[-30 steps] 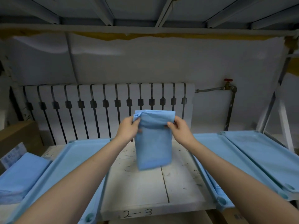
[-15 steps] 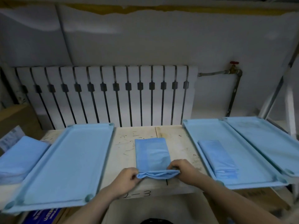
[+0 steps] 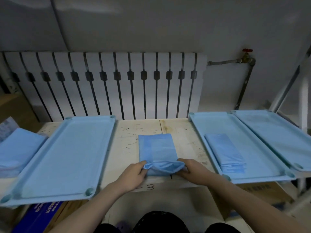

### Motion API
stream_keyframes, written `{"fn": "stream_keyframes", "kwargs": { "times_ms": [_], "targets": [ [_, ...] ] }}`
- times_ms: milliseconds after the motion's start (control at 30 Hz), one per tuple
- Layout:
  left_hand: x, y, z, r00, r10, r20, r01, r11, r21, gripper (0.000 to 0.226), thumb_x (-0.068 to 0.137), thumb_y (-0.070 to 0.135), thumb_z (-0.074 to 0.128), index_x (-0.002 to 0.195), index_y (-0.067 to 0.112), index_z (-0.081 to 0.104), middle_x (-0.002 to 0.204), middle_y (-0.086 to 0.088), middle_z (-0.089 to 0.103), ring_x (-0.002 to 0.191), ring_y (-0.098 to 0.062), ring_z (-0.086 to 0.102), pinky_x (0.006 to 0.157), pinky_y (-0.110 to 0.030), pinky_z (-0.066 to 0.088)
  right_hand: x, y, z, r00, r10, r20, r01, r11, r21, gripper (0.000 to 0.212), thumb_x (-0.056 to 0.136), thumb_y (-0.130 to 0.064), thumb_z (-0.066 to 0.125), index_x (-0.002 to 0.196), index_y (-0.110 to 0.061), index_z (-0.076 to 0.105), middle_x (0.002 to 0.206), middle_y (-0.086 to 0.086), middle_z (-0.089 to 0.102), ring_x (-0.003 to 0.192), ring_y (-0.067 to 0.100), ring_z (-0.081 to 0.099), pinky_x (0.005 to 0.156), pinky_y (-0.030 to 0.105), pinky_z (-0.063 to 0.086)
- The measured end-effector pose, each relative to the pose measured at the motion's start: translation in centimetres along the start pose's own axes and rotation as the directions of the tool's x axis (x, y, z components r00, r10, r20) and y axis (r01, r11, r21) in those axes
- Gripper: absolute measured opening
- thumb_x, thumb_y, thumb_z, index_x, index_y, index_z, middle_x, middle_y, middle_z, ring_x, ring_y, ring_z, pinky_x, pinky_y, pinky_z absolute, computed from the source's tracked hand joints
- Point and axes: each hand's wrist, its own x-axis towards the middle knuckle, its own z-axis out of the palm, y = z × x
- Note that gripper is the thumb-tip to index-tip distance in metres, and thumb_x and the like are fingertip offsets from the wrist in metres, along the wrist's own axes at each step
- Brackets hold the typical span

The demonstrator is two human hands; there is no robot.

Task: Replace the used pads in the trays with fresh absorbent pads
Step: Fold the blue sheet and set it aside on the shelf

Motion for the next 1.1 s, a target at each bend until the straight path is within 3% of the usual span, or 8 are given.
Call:
{"fn": "stream_keyframes", "kwargs": {
  "times_ms": [67,267,467,567,667,800,900,1100],
  "targets": [
    [0.4,0.2,0.0,0.995,-0.065,-0.076,0.063,0.998,-0.029,0.020,0.097,0.021,0.043,0.080,0.012,0.049,0.077,-0.005,0.060,0.078,-0.026,0.056,0.064,-0.033,0.033,0.0,0.0,0.1,0.998,0.046,-0.041,-0.044,0.997,0.060,0.019,0.094,-0.031,0.053,0.106,-0.022,0.064,0.102,-0.006,0.068,0.091,0.011,0.062,0.078,0.024,0.047],
    [2.9,0.8,-0.6,0.949,-0.230,-0.215,0.218,0.973,-0.078,0.034,0.098,0.023,0.043,0.065,0.016,0.036,0.066,-0.002,0.048,0.074,-0.027,0.048,0.060,-0.033,0.025,3.0,-0.7,0.1,0.931,0.306,-0.197,-0.291,0.951,0.103,0.040,0.098,-0.035,0.044,0.064,-0.017,0.035,0.062,-0.002,0.043,0.058,0.012,0.040,0.053,0.026,0.027],
    [4.7,0.4,0.3,0.878,-0.379,-0.292,0.361,0.925,-0.115,0.036,0.097,0.021,0.040,0.063,0.014,0.031,0.063,0.000,0.042,0.071,-0.027,0.045,0.059,-0.032,0.026,6.2,-1.1,0.7,0.872,0.446,-0.202,-0.452,0.892,0.018,0.033,0.099,-0.036,0.036,0.074,-0.014,0.041,0.070,-0.001,0.047,0.073,0.021,0.049,0.061,0.030,0.035],
    [5.1,0.3,0.5,0.855,-0.415,-0.311,0.400,0.910,-0.112,0.013,0.093,0.015,0.042,0.082,0.009,0.039,0.078,-0.006,0.051,0.076,-0.032,0.051,0.060,-0.032,0.032,7.1,-0.9,1.5,0.857,0.489,-0.162,-0.503,0.862,-0.061,0.028,0.098,-0.035,0.035,0.086,-0.012,0.045,0.078,0.000,0.050,0.076,0.020,0.050,0.063,0.029,0.037],
    [4.6,0.7,0.4,0.889,-0.253,-0.381,0.366,0.893,0.261,0.026,0.091,0.021,0.043,0.115,0.009,0.041,0.106,-0.009,0.051,0.092,-0.032,0.058,0.067,-0.034,0.038,7.3,-1.1,2.0,0.853,0.492,-0.171,-0.513,0.852,-0.108,0.026,0.098,-0.035,0.036,0.099,-0.011,0.046,0.084,0.002,0.052,0.075,0.020,0.049,0.062,0.029,0.037],
    [4.7,-0.2,1.9,0.997,0.021,-0.069,0.012,0.895,0.447,0.046,0.098,0.040,0.028,0.142,0.027,0.033,0.149,0.001,0.029,0.138,-0.020,0.027,0.109,-0.043,0.021,7.2,-2.3,2.1,0.879,0.361,-0.312,-0.435,0.874,-0.216,0.026,0.094,-0.021,0.042,0.119,-0.012,0.039,0.113,0.005,0.053,0.094,0.023,0.054,0.070,0.032,0.041],
    [5.1,-0.9,2.9,0.985,-0.122,0.122,0.067,0.921,0.385,0.051,0.101,0.044,0.017,0.151,0.034,0.009,0.159,0.011,0.002,0.147,-0.012,-0.005,0.116,-0.051,0.002,6.6,-2.0,3.0,0.981,0.075,-0.178,-0.127,0.944,-0.304,0.048,0.097,-0.024,0.036,0.144,-0.020,0.029,0.151,-0.001,0.031,0.139,0.017,0.029,0.110,0.039,0.025],
    [5.1,-1.7,1.5,0.953,-0.265,0.148,0.206,0.922,0.328,0.059,0.100,0.047,0.017,0.152,0.027,-0.002,0.159,0.012,-0.009,0.147,-0.010,-0.009,0.117,-0.052,-0.002,5.6,0.5,3.4,0.963,0.257,0.084,-0.224,0.932,-0.284,0.071,0.094,-0.059,0.012,0.152,-0.020,-0.004,0.160,-0.005,-0.008,0.147,0.014,-0.006,0.118,0.049,0.001]
  ]
}}
